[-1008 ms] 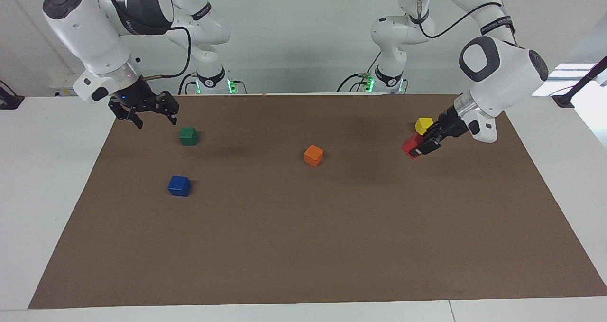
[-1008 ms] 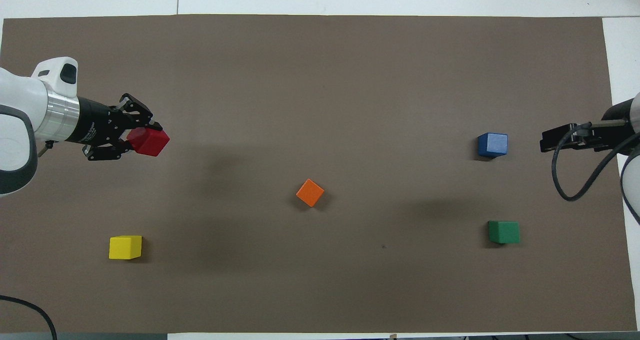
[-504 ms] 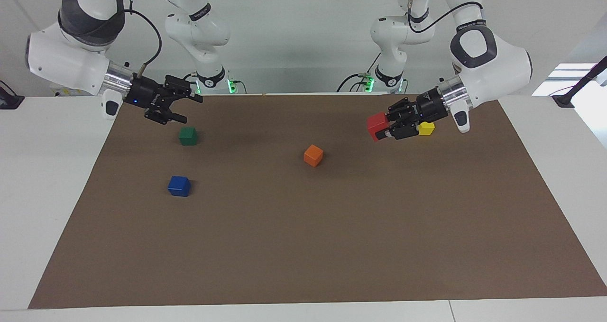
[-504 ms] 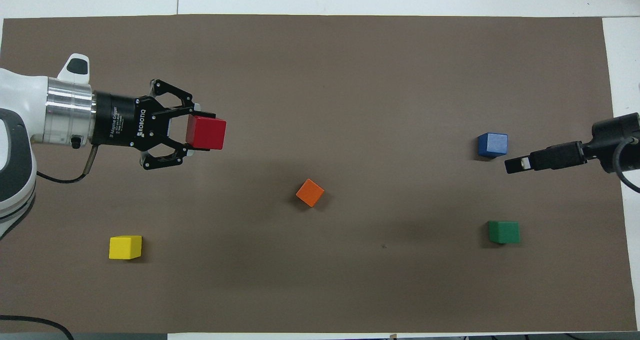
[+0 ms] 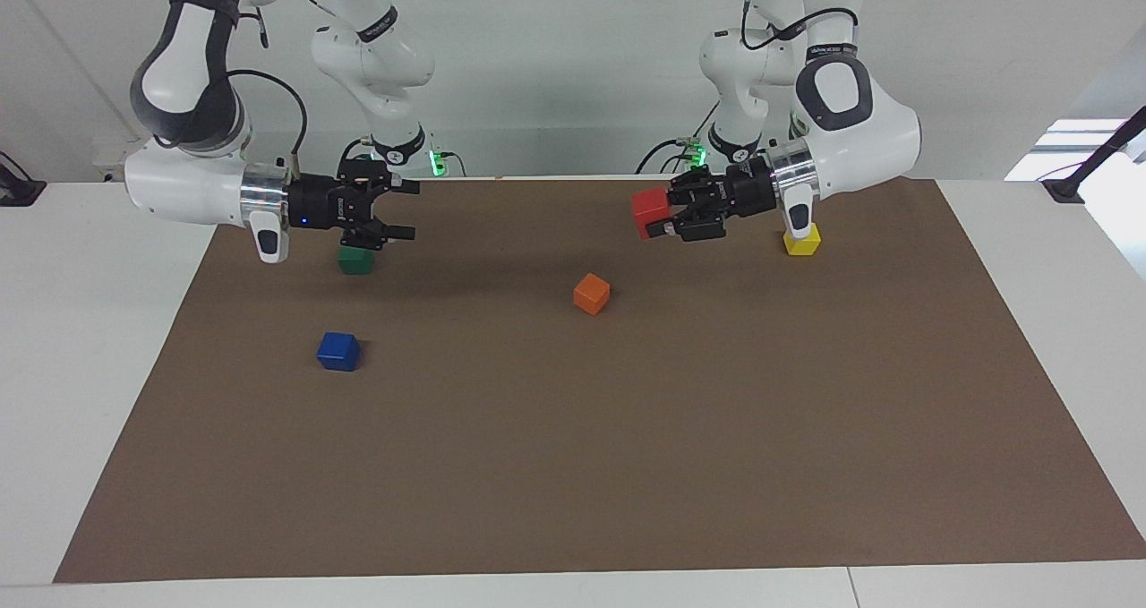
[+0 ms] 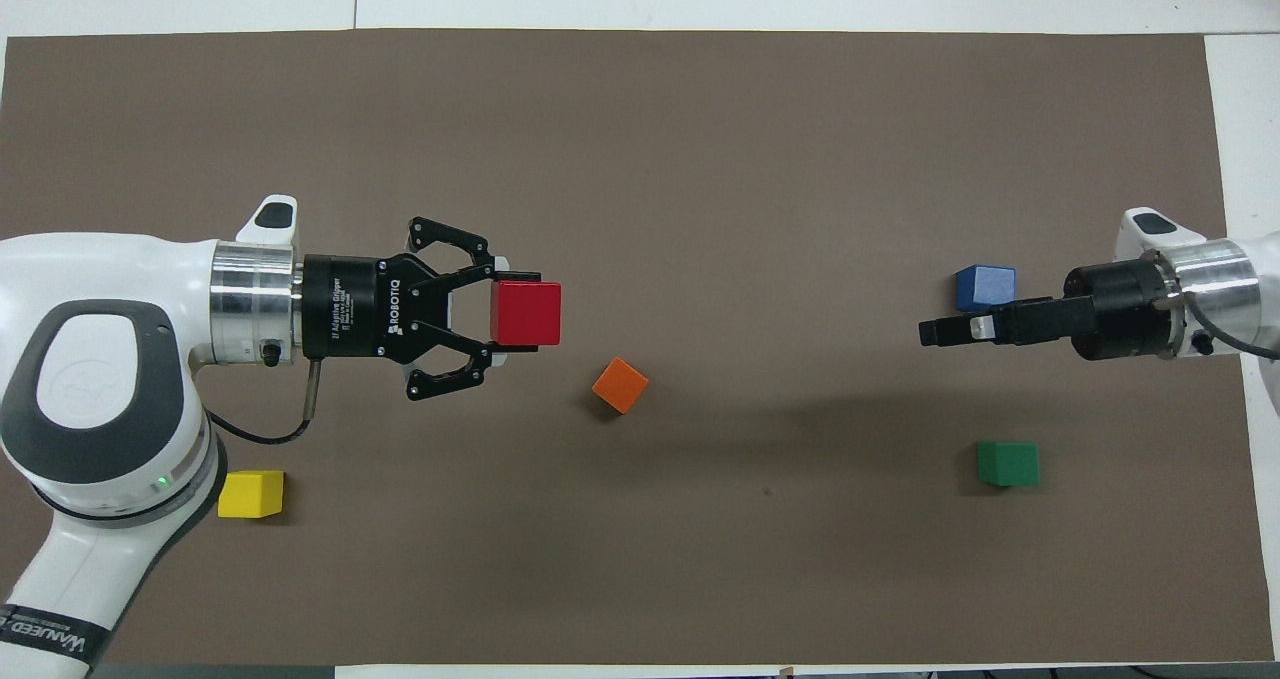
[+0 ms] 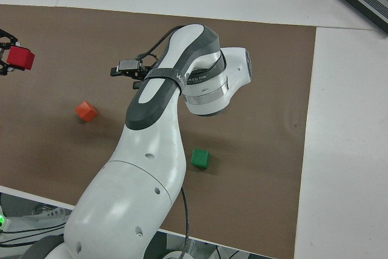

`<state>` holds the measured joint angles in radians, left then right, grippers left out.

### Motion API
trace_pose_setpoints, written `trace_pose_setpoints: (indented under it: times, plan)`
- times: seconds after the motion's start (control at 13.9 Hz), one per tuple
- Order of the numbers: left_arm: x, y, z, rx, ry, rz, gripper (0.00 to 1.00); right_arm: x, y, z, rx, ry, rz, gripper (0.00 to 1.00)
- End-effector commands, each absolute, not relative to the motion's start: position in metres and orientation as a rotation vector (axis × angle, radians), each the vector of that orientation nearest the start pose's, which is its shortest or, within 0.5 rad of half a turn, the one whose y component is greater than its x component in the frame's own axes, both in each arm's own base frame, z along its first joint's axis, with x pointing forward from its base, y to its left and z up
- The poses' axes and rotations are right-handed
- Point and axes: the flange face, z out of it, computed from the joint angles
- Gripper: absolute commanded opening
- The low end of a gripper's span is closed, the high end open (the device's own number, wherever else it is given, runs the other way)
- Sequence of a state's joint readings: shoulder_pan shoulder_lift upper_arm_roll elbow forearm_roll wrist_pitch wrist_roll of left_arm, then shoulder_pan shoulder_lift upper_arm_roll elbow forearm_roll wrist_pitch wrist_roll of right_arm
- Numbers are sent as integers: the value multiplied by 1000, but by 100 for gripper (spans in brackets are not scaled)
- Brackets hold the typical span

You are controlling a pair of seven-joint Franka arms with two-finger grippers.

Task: Transfer red block to right arm and stack on blue block
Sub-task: 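Carry the red cube toward center while the right gripper approaches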

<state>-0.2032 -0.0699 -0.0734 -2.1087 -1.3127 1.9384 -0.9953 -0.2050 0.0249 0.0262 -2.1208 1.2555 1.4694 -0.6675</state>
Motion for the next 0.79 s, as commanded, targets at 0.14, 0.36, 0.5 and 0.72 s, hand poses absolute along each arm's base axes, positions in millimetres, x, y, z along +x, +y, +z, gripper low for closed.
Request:
trace_pose_setpoints:
  times: [0.14, 0.36, 0.5, 0.72]
  plan:
    - [477, -260, 481, 1485, 1333, -909, 0, 508, 44, 345, -1439, -153, 11, 100]
    - [466, -292, 474, 1470, 1361, -887, 0, 506, 71, 337, -1336, -168, 25, 100]
    - [463, -309, 459, 1409, 1406, -905, 0, 505, 83, 331, -1281, -165, 45, 100]
    - [456, -327, 450, 1407, 1445, -869, 0, 493, 108, 326, -1189, -166, 79, 100]
